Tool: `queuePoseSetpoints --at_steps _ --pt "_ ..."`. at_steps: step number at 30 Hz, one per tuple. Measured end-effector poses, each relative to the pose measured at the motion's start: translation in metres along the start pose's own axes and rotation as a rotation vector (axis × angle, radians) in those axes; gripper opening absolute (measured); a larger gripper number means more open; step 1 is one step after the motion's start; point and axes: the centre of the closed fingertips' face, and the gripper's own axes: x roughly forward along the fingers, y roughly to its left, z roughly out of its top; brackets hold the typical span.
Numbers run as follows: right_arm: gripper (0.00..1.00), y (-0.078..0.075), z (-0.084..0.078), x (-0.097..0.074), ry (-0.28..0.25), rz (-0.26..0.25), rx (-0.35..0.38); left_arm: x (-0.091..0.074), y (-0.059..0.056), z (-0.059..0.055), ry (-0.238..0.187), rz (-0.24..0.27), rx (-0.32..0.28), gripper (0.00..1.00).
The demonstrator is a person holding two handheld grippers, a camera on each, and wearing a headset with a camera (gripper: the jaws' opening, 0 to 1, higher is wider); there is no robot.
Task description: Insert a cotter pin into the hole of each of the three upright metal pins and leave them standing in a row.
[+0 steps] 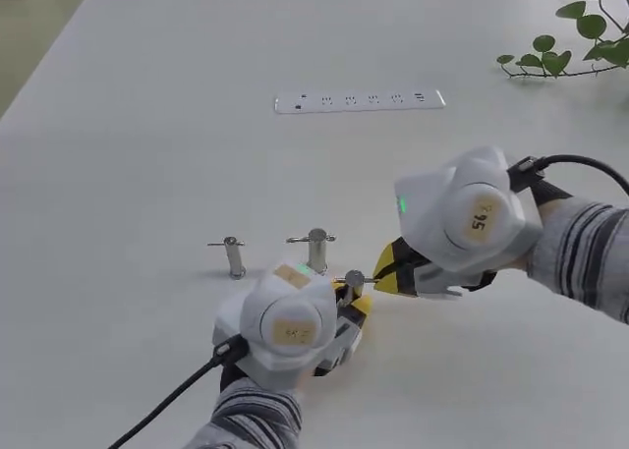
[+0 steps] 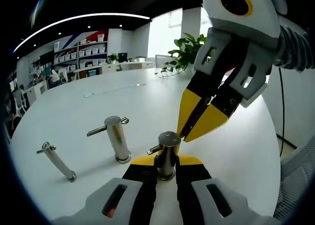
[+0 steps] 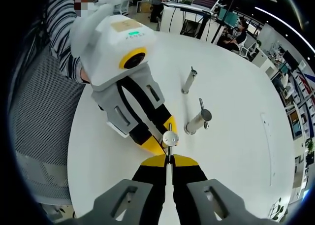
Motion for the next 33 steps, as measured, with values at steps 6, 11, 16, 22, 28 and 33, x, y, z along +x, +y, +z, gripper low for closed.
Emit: queuePoseSetpoints --at_steps 6,11,16,22,28,33 --pt "0.00 -0.003 0.007 0.000 -0.033 -0.012 -0.001 0.001 0.001 0.000 -0.007 0.027 -0.040 0.11" --pt "0.01 -0.003 0.008 -0.005 -0.036 -0.014 -0.002 0.001 0.001 0.000 -0.006 0.034 -0.043 0.11" --pt "0.02 -0.005 0.006 -0.013 -0.041 -0.025 0.008 0.001 0.001 0.000 -0.007 0.042 -0.053 0.11" --pt "0.00 -0.003 0.002 -0.013 -0.040 -0.017 0.019 0.002 0.001 0.000 -0.007 0.049 -0.063 0.11" --pt "0.00 -0.003 0.002 -0.012 -0.052 -0.017 0.050 0.002 0.001 -0.001 -0.004 0.053 -0.068 0.11" --pt "0.00 -0.003 0.002 -0.012 -0.049 -0.012 0.052 0.002 0.002 -0.001 -0.003 0.056 -0.069 0.11"
